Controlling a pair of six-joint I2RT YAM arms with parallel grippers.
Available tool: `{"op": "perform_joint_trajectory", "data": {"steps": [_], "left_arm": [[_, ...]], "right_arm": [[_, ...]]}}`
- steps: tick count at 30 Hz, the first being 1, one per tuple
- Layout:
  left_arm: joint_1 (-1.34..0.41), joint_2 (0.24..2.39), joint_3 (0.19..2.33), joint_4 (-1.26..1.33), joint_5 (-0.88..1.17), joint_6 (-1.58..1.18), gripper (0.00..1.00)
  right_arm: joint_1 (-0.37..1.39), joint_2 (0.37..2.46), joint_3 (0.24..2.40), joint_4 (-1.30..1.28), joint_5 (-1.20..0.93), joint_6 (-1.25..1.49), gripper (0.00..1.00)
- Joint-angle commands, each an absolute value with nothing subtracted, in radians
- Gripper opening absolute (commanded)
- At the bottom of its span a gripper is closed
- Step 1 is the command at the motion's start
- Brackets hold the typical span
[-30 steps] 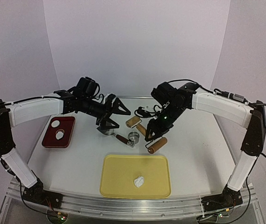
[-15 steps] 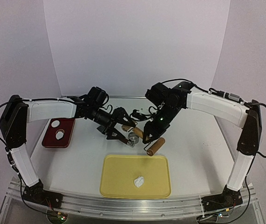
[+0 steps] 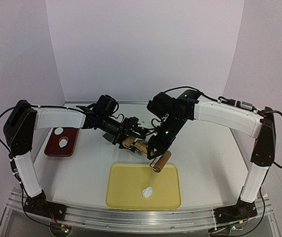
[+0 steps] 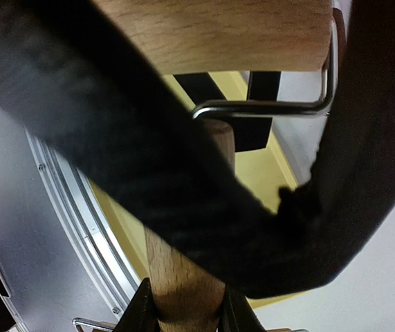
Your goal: Roll out the dumpling wrappers from the dough
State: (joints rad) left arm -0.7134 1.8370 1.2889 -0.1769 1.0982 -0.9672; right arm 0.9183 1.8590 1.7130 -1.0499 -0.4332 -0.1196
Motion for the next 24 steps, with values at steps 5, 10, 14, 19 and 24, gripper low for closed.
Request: {"op": "perform_joint_trajectory", "data": {"steps": [5,10,14,19,24], "left_arm": [[-0.723,1.818,1.243,-0.140,1.210,-0.960,0.62],[-0.729,1.809,1.243,-0.203,1.220,-0.912,0.58],[-0.729,1.809,1.245,-0.193,1.221,-0.917,0.50],[-0.729,1.813,1.250,-0.183,1.217,-0.923,0.32],[-0.729,1.809,1.241,-0.165,1.204,-0.935,0.01]], "right_arm": [[0.941,1.860,1.765,-1.053,-0.374,-0.135,0.00],[0.952,1.865,1.767,-1.053,-0.347,-0.134,0.00],[0.963,1.872,1.783,-1.052,-0.337,-0.137,0.00],[0.973,1.879,1.798,-1.052,-0.331,-0.137,0.00],[0.976,1.880,1.791,-1.045,-0.254,-0.109,0.00]]}}
